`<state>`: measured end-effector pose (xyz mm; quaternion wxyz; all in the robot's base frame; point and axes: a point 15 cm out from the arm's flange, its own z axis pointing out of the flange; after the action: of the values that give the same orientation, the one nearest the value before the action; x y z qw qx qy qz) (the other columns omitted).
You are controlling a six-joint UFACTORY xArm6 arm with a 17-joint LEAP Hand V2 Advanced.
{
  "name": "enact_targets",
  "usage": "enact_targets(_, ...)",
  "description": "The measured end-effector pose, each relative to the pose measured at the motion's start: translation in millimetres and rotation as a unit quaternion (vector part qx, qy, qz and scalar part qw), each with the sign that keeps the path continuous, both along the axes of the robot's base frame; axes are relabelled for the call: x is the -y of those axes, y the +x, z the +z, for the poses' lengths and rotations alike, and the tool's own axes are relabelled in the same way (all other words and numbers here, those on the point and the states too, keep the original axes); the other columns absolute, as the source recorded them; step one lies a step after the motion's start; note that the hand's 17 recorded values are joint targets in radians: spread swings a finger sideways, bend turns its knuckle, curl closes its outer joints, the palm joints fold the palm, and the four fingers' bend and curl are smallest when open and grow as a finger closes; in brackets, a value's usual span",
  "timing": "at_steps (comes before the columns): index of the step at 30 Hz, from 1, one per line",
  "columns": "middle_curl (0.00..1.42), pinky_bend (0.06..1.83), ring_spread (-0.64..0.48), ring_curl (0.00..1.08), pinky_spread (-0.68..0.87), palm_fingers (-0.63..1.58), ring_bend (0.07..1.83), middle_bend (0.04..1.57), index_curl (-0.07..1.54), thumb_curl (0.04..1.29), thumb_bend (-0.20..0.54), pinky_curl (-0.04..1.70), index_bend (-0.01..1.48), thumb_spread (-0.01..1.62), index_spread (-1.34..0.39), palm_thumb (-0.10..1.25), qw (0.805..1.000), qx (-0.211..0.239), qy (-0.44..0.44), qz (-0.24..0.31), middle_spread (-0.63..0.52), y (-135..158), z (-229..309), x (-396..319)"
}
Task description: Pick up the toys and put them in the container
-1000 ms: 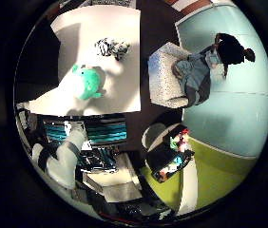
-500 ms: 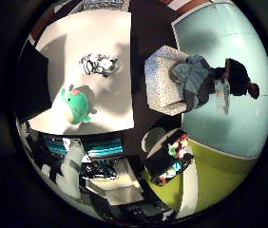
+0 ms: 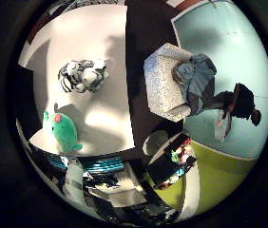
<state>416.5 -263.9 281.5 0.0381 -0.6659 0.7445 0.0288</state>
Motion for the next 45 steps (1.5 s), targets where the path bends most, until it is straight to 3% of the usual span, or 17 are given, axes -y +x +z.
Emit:
enact_targets(19, 0.31, 0.46, 0.22, 0.26, 0.42, 0.04, 0.28, 0.19, 0.26, 0.32, -0.021, 0.31, 0.16, 1.10, -0.34, 0.56, 0.998, -0.060, 0.020, -0.003, 0.06, 10, -124, 30)
enact_targets(24, 0.31, 0.45, 0.22, 0.26, 0.42, 0.05, 0.28, 0.19, 0.27, 0.31, -0.022, 0.31, 0.16, 1.10, -0.34, 0.57, 0.998, -0.056, 0.016, 0.003, 0.06, 33, -135, 36)
enact_targets(29, 0.32, 0.42, 0.21, 0.26, 0.42, 0.13, 0.29, 0.22, 0.27, 0.32, -0.019, 0.30, 0.16, 1.09, -0.34, 0.58, 0.997, -0.069, 0.022, 0.007, 0.03, 35, -154, 32)
enact_targets(40, 0.33, 0.38, 0.19, 0.26, 0.41, 0.25, 0.34, 0.23, 0.27, 0.33, -0.021, 0.28, 0.16, 1.08, -0.33, 0.60, 0.992, -0.122, -0.006, 0.019, -0.01, 16, -160, 36)
enact_targets(45, 0.36, 0.38, 0.08, 0.28, 0.36, 0.46, 0.50, 0.31, 0.26, 0.33, -0.022, 0.27, 0.16, 1.08, -0.33, 0.61, 0.989, -0.143, -0.008, 0.024, -0.09, 4, -146, 36)
